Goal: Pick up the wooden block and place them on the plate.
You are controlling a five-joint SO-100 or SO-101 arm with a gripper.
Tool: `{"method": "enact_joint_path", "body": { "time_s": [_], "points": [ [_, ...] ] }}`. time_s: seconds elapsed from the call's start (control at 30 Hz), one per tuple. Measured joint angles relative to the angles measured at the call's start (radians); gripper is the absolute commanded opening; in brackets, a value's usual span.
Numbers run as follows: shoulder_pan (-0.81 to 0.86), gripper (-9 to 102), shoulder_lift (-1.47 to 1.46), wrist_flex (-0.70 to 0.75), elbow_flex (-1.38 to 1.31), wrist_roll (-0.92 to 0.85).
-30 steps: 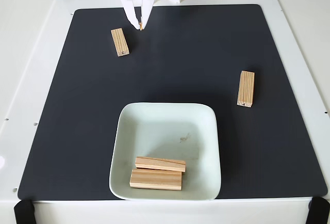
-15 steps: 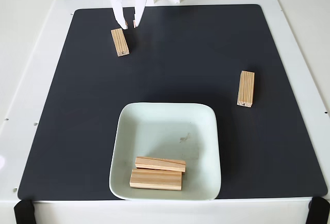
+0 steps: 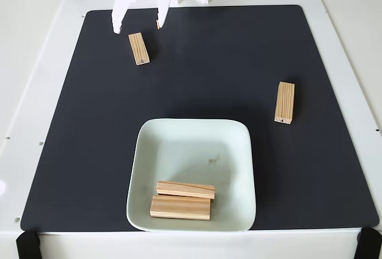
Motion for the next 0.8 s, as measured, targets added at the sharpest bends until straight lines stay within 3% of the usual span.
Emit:
{"method": "enact_joint_path", "body": {
  "time_s": [0.57,0.8],
  "points": [
    [0.106,38,-0.195,-0.129,-0.006,-0.077],
    [0.101,22,-0.261,-0.137,-0.071,-0.104]
  ]
}}
